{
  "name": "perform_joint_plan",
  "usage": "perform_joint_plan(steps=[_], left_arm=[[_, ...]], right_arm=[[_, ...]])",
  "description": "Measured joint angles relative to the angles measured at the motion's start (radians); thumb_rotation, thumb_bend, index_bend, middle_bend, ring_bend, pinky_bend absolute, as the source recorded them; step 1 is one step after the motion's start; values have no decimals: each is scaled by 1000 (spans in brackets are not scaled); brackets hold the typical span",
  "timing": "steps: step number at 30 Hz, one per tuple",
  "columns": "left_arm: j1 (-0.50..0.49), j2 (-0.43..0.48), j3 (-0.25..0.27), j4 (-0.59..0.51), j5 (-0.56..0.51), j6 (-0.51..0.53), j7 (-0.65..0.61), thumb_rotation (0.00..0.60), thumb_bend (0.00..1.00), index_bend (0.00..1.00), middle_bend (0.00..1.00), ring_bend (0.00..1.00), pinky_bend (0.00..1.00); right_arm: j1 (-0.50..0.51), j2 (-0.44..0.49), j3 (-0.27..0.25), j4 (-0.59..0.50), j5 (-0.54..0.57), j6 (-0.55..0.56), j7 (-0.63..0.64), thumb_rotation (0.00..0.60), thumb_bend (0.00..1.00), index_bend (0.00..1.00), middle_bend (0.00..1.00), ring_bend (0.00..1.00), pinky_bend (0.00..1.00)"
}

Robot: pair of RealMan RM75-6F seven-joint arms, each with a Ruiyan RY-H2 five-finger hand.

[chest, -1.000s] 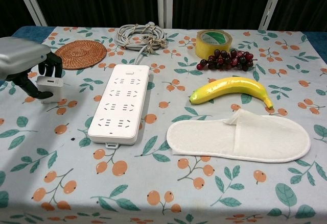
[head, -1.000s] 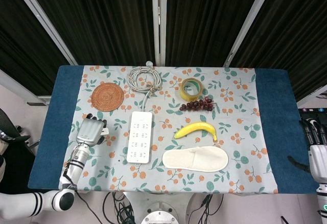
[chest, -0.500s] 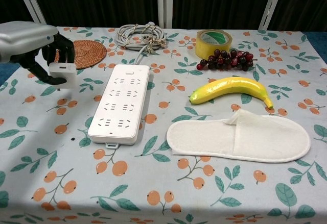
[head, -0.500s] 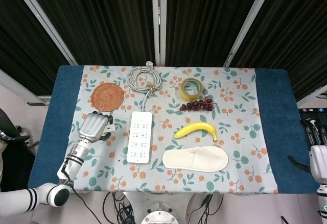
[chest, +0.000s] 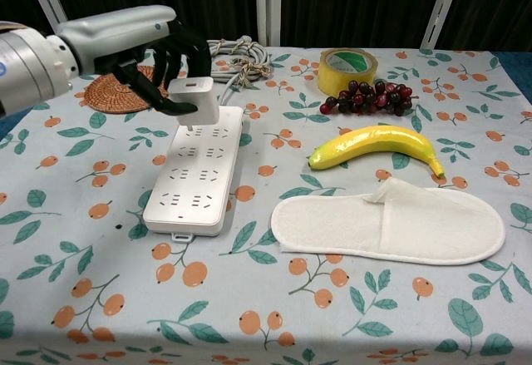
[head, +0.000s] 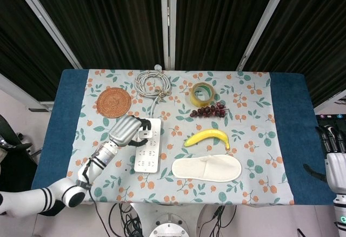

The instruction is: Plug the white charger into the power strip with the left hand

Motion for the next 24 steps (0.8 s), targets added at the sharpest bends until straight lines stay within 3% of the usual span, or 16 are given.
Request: perform_joint_plan(steps=[9,24], left_arm=[[-13,-60,-1,58,4,-9,-8,600,508,678,750,579,566],[10,-64,26,93,23,-9,-49,600,507,678,749,576,560]], right_arm=[[-4,5,1,6,7,2,11,600,16,0,94,0,0],[-3,1,1,6,10,-1,7,600,16,0,94,0,0]])
